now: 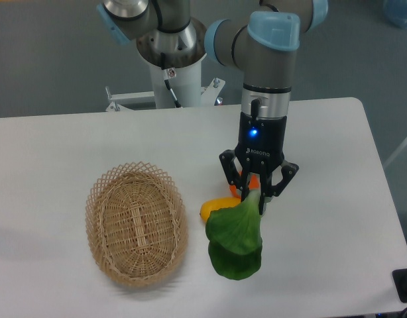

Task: Place the green vegetable in the basket
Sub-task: 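Carry the held green bok choy with the gripper over the wicker basket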

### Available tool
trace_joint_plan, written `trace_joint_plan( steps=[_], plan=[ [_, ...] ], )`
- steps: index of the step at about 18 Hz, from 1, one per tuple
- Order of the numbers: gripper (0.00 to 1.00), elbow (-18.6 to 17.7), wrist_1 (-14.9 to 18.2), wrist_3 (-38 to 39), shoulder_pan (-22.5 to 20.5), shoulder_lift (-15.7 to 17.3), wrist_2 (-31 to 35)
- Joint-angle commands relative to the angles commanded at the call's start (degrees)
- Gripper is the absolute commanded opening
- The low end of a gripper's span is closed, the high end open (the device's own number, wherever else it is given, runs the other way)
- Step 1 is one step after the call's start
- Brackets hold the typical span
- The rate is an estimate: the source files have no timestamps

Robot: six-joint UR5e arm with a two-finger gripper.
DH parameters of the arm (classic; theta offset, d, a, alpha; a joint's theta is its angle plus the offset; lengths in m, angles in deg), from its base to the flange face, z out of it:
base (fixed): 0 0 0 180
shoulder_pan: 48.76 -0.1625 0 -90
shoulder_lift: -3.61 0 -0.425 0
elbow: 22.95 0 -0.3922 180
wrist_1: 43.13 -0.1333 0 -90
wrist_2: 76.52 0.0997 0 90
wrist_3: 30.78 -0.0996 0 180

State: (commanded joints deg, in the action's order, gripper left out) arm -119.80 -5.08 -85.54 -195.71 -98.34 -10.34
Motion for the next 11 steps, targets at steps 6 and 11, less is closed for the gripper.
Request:
trace_joint_plan(
  steps=[6,11],
  plan=[
    [0.38,-1.1,0.2,1.9,2.6,0.5,0.6],
    [0.38,-3.8,0.2,2.3,8.7,0.8,8.3]
  ],
)
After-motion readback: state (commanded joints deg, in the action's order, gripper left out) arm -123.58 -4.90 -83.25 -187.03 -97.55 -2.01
